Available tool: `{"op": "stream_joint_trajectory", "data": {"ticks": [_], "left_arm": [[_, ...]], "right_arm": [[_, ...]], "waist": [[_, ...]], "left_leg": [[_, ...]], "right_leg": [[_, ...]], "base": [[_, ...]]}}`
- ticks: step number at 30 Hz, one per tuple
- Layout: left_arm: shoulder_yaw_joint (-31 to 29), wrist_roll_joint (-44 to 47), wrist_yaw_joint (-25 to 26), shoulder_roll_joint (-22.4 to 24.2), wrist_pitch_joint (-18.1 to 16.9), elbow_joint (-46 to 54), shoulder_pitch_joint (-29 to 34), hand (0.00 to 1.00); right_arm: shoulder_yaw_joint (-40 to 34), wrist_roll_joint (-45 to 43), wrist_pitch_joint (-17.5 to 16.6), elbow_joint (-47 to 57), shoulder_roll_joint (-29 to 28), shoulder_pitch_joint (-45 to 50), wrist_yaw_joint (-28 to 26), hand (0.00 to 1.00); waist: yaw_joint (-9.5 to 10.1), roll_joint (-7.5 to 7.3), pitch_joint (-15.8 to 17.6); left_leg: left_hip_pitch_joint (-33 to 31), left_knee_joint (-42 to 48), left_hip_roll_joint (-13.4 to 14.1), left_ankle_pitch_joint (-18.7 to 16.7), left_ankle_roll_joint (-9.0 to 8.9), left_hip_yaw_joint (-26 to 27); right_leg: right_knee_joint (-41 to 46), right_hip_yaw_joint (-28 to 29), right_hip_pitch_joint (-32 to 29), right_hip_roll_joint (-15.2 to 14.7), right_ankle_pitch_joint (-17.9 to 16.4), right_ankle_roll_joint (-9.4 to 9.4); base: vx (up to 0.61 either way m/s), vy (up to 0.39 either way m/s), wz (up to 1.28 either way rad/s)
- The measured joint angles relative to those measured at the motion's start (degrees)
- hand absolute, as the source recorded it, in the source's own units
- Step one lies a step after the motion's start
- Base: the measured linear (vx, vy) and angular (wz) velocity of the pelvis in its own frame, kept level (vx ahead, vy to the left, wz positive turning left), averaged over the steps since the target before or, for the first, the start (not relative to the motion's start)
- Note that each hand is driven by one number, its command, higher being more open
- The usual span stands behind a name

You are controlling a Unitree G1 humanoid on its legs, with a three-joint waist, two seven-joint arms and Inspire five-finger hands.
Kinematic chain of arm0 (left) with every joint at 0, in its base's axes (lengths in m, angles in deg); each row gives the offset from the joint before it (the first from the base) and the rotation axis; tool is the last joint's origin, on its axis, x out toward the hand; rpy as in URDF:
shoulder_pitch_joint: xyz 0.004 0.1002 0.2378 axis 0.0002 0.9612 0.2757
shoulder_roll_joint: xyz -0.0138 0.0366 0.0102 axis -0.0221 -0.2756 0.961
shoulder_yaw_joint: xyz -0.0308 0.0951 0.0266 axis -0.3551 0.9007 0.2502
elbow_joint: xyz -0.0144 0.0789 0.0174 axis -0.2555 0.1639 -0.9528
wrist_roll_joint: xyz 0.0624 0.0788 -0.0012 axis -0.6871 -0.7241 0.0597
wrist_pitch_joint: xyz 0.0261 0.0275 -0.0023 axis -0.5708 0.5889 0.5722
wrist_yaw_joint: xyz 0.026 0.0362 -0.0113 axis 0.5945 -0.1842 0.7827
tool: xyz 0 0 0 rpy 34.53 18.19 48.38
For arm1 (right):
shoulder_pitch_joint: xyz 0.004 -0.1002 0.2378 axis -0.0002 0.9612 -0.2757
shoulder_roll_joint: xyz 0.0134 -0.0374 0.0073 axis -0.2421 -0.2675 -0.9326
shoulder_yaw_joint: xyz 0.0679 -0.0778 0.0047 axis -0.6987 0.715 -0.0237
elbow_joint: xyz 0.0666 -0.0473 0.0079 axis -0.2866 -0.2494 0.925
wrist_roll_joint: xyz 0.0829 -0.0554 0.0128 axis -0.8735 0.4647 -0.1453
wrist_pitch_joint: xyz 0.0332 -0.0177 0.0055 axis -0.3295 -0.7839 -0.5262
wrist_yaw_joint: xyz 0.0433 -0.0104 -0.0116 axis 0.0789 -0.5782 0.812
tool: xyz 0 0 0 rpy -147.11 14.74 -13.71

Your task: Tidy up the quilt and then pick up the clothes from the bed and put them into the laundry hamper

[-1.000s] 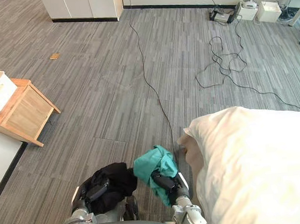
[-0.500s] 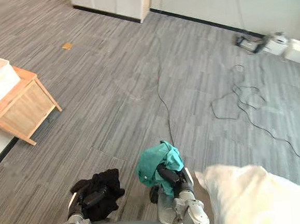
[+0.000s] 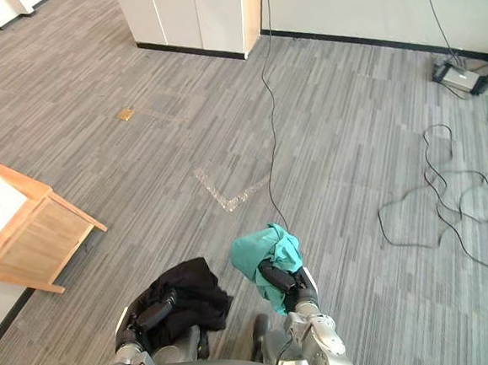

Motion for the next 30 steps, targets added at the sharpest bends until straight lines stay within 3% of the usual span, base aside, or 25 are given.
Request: {"op": "stream_joint_trajectory", "data": {"ticks": [1,3,4,6,7,8,9,10,11,12,13,14,16,18,19,20,21,23,25,26,27,28,29,30], "left_arm": [[0.0,0.7,0.1,0.1,-0.1,0.2,0.0,0.0],[-0.1,1.4,0.8,0.7,-0.3,-0.1,-0.2,0.0],[-0.2,1.5,1.0,0.9,-0.3,-0.1,-0.2,0.0],[-0.6,2.7,1.0,1.3,0.3,-0.3,-0.4,0.0],[-1.6,2.8,1.0,2.4,0.4,-1.2,-0.8,0.0],[-2.4,2.9,1.0,2.9,0.4,-2.3,-0.9,0.0],[-2.7,3.0,1.0,3.3,0.3,-3.0,-1.0,0.0],[-3.1,3.1,1.0,3.6,0.3,-4.2,-1.4,0.0],[-3.1,2.9,1.1,3.0,0.3,-4.6,-1.6,0.0],[-3.0,2.8,1.2,2.4,0.5,-4.7,-1.7,0.0],[-2.7,2.5,1.5,2.0,0.6,-4.7,-1.7,0.0],[-1.6,1.4,3.1,1.4,1.0,-4.7,-1.7,0.0],[-0.6,0.0,4.6,0.9,1.8,-4.1,-2.2,0.0],[0.8,-2.2,5.6,-0.1,2.6,-3.3,-4.2,0.0],[1.3,-2.4,5.6,-0.1,2.8,-3.3,-4.8,0.0],[1.9,-2.4,5.9,-0.2,3.0,-3.4,-5.3,0.0],[2.0,-2.4,6.5,-0.5,3.1,-3.4,-5.5,0.0],[2.0,-2.3,6.9,-1.1,3.2,-3.4,-5.0,0.0],[0.8,-2.3,6.8,-1.2,3.3,-2.2,-2.0,0.0],[-0.1,-2.3,6.8,-0.9,3.6,-1.2,0.2,0.0],[-0.8,-2.4,6.8,-0.5,4.3,-0.6,2.3,0.0],[-2.1,-2.3,6.6,1.4,5.1,0.5,2.9,0.0],[-2.5,-2.2,6.5,2.2,5.1,1.7,3.2,0.0],[-3.3,-2.2,5.1,3.3,4.4,3.9,4.1,0.0]], "right_arm": [[0.1,0.1,0.1,-0.1,0.1,0.1,-0.4,0.0],[0.2,0.8,-0.3,-0.9,0.6,-0.4,-1.2,0.0],[0.3,1.4,-0.6,-1.4,0.9,-0.6,-1.3,0.0],[0.7,2.1,-1.7,-2.7,1.9,-0.6,-1.2,0.0],[0.7,2.1,-1.7,-3.2,1.9,-0.6,-0.8,0.0],[0.7,2.1,-1.8,-3.8,1.9,-0.7,-0.4,0.0],[0.6,2.1,-1.8,-4.1,1.9,-0.9,-0.1,0.0],[0.7,2.2,-1.8,-4.6,1.5,-1.1,0.5,0.0],[0.7,2.1,-1.9,-4.6,0.7,-1.2,0.7,0.0],[0.9,2.1,-2.4,-4.6,-0.1,-1.2,0.8,0.0],[1.1,2.1,-2.8,-4.6,-0.6,-0.9,0.8,0.0],[1.7,2.1,-3.0,-4.5,-1.0,-0.5,0.9,0.0],[2.3,2.0,-3.3,-3.7,-1.2,-0.4,1.3,0.0],[2.7,1.4,-4.7,-0.7,-1.6,1.4,3.1,0.0],[2.6,0.9,-5.3,-0.2,-1.8,1.7,3.8,0.0],[2.7,-0.4,-5.5,0.0,-1.9,1.9,4.1,0.0],[2.8,-0.7,-5.5,-0.1,-2.2,2.1,4.3,0.0],[2.8,-0.7,-5.5,1.6,-2.8,3.1,4.6,0.0],[3.3,-0.8,-5.5,4.7,-3.7,6.7,4.5,0.0],[4.0,-0.9,-5.5,5.8,-3.6,7.9,4.4,0.0],[4.1,-1.0,-5.4,6.6,-3.3,8.3,4.3,0.0],[3.7,-1.2,-5.4,7.4,-2.3,7.8,4.3,0.0],[3.3,-1.2,-5.4,8.5,-1.7,7.8,4.3,0.0],[2.7,-1.1,-5.4,11.4,0.0,8.4,4.3,0.0]], "waist": [[0.37,-0.24,0.1],[0.56,-0.25,0.0],[0.61,-0.22,-0.1],[1.49,-0.21,-0.6],[2.03,-0.92,-1.3],[2.12,-1.3,-2.4],[2.14,-1.17,-2.9],[1.96,-0.47,-3.2],[1.63,-1.53,-2.9],[1.61,-2.5,-2.8],[1.34,-2.95,-2.8],[-0.04,-3.27,-2.8],[-1.04,-3.32,-2.9],[-2.94,-3.22,-2.8],[-2.8,-3.21,-2.8],[-2.53,-3.03,-2.5],[-2.28,-3.0,-2.5],[-1.89,-3.34,-2.4],[-1.81,-3.91,-2.9],[-1.86,-3.66,-3.6],[-1.63,-3.43,-4.4],[-1.63,-1.86,-4.4],[-1.67,-0.94,-4.0],[-1.11,0.83,-2.9]], "left_leg": [[-0.4,-8.0,-1.3,1.0,0.72,2.8],[0.1,-27.9,-3.1,8.6,2.5,11.5],[-0.1,-30.0,-3.1,10.1,3.35,14.0],[-0.5,-31.9,-3.4,13.5,9.43,19.0],[0.3,-32.6,-4.8,15.6,14.47,18.9],[0.9,-33.4,-5.7,14.7,16.29,18.4],[1.7,-34.3,-6.1,14.2,16.52,18.0],[4.1,-35.6,-6.7,13.8,16.63,16.7],[6.8,-35.8,-7.6,12.5,15.88,14.9],[9.2,-36.0,-8.4,11.1,15.13,13.2],[10.9,-36.4,-8.8,10.5,14.84,11.9],[14.4,-36.6,-9.1,9.2,13.67,8.0],[16.8,-37.3,-9.1,8.9,13.11,3.2],[18.5,-38.5,-8.5,8.2,12.08,-5.8],[19.0,-38.6,-8.4,7.8,11.76,-7.5],[20.4,-38.3,-7.6,6.3,10.77,-9.8],[21.6,-37.5,-6.6,5.0,8.79,-11.4],[23.2,-34.5,-5.4,1.0,5.94,-12.8],[26.4,-29.6,-3.6,-6.6,5.23,-15.6],[27.7,-27.9,-2.0,-9.6,4.15,-16.3],[27.5,-23.0,-0.6,-10.9,2.63,-16.1],[20.9,-7.6,1.8,-9.4,1.26,-14.8],[16.8,0.5,3.5,-6.2,0.92,-13.7],[9.7,14.0,7.6,4.1,0.6,-11.0]], "right_leg": [[-1.2,-0.8,2.1,0.2,-0.5,0.33],[-4.3,-3.5,7.3,1.8,-1.7,1.6],[-4.7,-4.3,8.3,2.2,-2.5,1.8],[-4.3,-6.1,11.0,2.7,-5.9,3.94],[-1.5,-6.4,11.0,1.5,-8.3,5.74],[2.7,-6.9,9.4,0.0,-9.6,7.63],[7.0,-7.1,7.7,-1.0,-10.2,8.63],[21.1,-7.3,3.2,-3.9,-11.0,9.66],[38.3,-6.8,-3.0,-8.2,-8.5,10.3],[48.4,-5.9,-6.6,-10.8,-7.6,10.39],[53.1,-6.1,-8.5,-12.5,-7.8,10.12],[58.6,-7.5,-12.1,-16.4,-8.8,8.38],[57.3,-6.7,-16.3,-17.7,-9.6,7.69],[43.3,-4.3,-21.5,-17.0,-10.4,8.16],[37.8,-3.9,-22.0,-16.8,-10.1,8.53],[25.4,-2.1,-22.3,-15.9,-8.2,9.85],[13.3,0.4,-22.3,-14.7,-3.8,10.55],[5.5,5.9,-22.8,-14.0,1.6,11.18],[10.6,9.3,-23.0,-14.4,1.8,10.8],[16.2,9.3,-23.9,-14.1,4.1,10.74],[21.7,7.6,-24.4,-13.9,3.4,10.6],[24.3,4.6,-22.8,-12.8,-0.7,9.11],[23.9,3.2,-21.3,-12.0,-1.7,8.52],[21.0,1.0,-16.9,-10.0,-2.8,7.51]], "base": [[0.49,-0.243,0.38],[0.53,-0.235,0.5],[0.48,-0.145,0.47],[0.55,-0.121,0.36],[0.51,-0.075,0.29],[0.51,-0.051,0.25],[0.43,0.016,0.3],[0.56,0.017,0.42],[0.69,-0.013,0.58],[0.56,-0.047,0.64],[0.57,-0.074,1.07],[0.55,-0.097,1.29],[0.52,-0.14,1.44],[0.48,-0.244,1.87],[0.45,-0.317,1.62],[0.43,-0.365,1.23],[0.42,-0.385,1.09],[0.41,-0.453,0.97],[0.46,-0.591,0.97],[0.44,-0.579,0.72],[0.44,-0.589,0.68],[0.42,-0.597,0.71],[0.37,-0.594,0.77],[0.36,-0.547,0.66]]}}
